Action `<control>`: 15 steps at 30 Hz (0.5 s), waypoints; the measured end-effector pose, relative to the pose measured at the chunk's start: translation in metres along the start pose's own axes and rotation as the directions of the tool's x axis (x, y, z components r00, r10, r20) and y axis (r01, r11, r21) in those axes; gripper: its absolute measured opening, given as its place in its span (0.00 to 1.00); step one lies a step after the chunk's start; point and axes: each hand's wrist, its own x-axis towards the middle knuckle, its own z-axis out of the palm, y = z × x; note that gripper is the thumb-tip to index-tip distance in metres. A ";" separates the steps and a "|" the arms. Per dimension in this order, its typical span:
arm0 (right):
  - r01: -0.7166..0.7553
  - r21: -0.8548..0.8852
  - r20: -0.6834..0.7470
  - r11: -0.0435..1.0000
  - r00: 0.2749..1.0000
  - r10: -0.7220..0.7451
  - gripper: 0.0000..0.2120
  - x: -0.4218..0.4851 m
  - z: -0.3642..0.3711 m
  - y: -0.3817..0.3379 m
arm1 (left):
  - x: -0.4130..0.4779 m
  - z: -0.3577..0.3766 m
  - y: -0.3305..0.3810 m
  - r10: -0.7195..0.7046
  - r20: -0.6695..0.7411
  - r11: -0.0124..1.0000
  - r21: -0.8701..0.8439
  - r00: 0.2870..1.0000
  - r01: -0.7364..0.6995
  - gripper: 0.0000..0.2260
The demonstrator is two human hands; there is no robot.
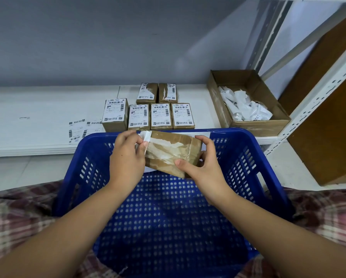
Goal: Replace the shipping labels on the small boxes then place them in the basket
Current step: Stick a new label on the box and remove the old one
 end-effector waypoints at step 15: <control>-0.134 0.174 0.059 0.976 0.990 0.126 0.26 0.017 -0.015 0.007 | 0.009 -0.001 -0.004 -0.287 0.061 0.919 -0.263 0.956 0.293 0.10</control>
